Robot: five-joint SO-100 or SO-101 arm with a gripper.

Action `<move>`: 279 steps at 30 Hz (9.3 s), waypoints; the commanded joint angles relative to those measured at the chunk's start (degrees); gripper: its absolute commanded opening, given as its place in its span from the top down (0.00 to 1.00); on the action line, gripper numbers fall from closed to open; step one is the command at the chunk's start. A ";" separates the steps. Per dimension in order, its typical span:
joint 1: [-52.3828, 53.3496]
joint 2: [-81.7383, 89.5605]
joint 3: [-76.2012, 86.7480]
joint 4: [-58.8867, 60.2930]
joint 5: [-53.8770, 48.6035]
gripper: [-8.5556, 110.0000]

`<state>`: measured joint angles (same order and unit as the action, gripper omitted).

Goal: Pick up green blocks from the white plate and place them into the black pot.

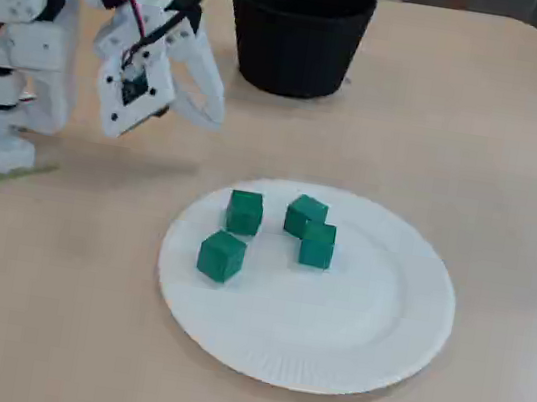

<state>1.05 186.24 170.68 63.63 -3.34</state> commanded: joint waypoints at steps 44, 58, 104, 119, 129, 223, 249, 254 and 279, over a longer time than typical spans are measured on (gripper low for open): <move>36.30 -78.57 -65.57 23.82 -8.88 0.95; 34.63 -84.02 -65.04 19.25 -8.35 0.67; 32.08 -95.62 -61.96 -5.62 0.70 0.95; 4.39 -61.08 -62.67 -18.90 16.79 0.95; -31.03 -54.40 -52.82 -32.61 17.49 0.95; 22.06 -98.17 -74.27 0.88 -5.27 0.74; 21.18 -107.31 -77.34 -7.21 -2.37 0.95; 21.62 -102.30 -81.74 -4.13 -2.81 0.95; -36.47 -60.82 -51.94 -42.28 11.69 0.95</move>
<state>-32.34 123.31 111.09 30.50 8.35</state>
